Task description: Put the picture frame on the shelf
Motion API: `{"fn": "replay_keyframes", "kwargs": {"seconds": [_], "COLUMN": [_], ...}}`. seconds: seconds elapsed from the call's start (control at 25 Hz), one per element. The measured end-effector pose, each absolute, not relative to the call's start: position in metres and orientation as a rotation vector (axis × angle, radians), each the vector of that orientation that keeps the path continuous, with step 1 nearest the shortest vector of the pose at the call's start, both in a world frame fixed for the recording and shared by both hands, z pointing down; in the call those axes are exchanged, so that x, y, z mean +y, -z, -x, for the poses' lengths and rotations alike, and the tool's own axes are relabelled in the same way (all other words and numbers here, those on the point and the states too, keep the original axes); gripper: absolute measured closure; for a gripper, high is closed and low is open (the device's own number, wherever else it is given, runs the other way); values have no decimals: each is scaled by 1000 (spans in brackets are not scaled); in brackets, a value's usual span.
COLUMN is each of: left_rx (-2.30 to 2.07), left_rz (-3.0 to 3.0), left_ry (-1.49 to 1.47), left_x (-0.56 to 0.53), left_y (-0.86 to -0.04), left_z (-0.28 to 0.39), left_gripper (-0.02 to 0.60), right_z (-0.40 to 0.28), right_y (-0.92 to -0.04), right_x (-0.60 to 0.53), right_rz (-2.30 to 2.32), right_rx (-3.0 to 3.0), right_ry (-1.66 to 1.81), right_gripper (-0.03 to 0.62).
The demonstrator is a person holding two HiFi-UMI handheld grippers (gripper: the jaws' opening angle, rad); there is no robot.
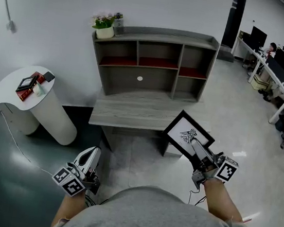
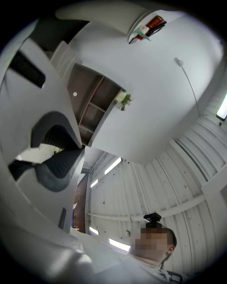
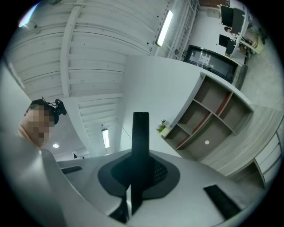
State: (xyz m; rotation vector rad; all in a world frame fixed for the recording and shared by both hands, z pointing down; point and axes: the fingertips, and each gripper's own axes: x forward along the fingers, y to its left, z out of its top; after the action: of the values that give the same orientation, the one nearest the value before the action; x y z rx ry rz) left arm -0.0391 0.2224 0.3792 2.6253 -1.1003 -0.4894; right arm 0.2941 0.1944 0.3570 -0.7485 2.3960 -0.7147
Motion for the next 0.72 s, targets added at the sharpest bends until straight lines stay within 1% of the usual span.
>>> {"fn": "replay_keyframes", "kwargs": {"seconds": [0.28, 0.72], "left_rx": [-1104, -1104], "left_rz": [-2617, -2598], "left_ry": [482, 458], "left_x": [221, 230], "left_y": [-373, -379], "left_z": [5, -78], "left_gripper": [555, 556], "right_z": [-326, -390], "right_y": [-347, -349], "right_x": [198, 202], "right_rz": [715, 649], "right_rx": [2374, 2382], "right_ry": [739, 763], "right_gripper": [580, 579]}}
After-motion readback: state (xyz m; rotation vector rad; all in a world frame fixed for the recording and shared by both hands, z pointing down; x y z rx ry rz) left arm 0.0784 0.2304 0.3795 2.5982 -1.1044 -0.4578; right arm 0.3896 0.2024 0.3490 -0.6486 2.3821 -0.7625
